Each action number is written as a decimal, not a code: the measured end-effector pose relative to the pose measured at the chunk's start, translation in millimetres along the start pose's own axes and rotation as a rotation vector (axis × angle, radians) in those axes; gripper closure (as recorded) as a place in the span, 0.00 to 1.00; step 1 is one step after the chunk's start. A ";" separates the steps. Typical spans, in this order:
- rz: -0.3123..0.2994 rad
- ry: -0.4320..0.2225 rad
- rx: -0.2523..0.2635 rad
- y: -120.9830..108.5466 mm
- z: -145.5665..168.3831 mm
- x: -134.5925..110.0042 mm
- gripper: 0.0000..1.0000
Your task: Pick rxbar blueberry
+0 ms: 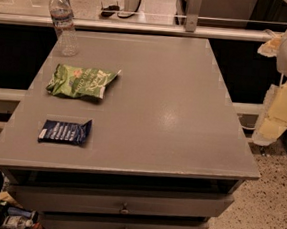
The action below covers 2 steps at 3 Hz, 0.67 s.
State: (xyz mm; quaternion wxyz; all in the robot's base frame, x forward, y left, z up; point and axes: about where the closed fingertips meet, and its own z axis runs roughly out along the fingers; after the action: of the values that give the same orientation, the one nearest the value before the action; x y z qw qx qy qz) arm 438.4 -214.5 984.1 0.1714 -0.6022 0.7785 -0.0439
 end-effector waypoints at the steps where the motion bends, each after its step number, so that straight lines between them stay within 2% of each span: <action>1: 0.000 -0.002 0.000 -0.1 0.3 -0.2 0.00; 2: 0.002 -0.102 -0.023 -2.3 14.9 -9.5 0.00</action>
Offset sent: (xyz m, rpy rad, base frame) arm 0.0242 0.0261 -0.0328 0.2738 0.0045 0.0851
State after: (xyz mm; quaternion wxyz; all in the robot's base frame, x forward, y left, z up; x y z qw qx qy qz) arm 447.3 -204.0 972.8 0.2040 -0.6047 0.7699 -0.0038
